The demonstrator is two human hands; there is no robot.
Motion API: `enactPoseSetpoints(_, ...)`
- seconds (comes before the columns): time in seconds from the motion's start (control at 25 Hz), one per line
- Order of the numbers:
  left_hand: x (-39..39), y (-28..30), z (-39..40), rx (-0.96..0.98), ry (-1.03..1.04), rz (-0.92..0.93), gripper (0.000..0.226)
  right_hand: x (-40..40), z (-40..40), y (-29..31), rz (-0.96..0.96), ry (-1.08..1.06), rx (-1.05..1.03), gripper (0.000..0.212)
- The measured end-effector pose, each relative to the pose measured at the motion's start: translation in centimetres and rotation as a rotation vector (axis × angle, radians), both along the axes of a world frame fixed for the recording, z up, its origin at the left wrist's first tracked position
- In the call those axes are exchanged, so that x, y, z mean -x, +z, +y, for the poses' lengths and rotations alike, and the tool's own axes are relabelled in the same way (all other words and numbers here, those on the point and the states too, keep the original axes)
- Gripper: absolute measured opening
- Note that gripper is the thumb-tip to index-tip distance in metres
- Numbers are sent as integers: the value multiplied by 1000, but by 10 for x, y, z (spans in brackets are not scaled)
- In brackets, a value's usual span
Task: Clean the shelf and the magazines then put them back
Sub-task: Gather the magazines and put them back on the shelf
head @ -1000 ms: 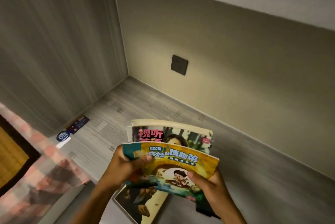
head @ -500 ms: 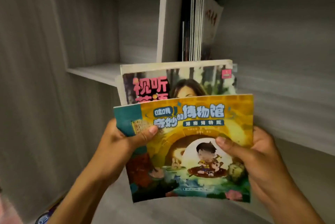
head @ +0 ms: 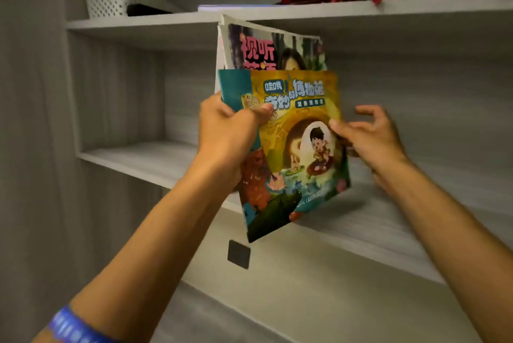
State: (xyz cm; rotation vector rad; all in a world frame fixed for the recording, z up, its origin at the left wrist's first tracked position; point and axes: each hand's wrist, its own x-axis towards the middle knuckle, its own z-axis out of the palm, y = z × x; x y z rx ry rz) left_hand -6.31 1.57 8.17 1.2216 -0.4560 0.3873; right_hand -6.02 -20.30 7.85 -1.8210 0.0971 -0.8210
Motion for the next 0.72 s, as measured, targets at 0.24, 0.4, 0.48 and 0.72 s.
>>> enactPoseSetpoints(0.24,-55,-1,-62,-174,364,-126,12,-11,44,-50,286,320,108,51)
enactPoseSetpoints(0.4,-90,-18,-89,-173,431,-89,15,-32,64,-84,347,427,268,88)
enactPoseSetpoints(0.48,-103,-19,-98,-196,470,-122,19,-52,63,-91,327,237,377,72)
enactPoseSetpoints(0.72,-122,-64,-96,-637,706,-397,70,-84,50,-98,449,67,479,40)
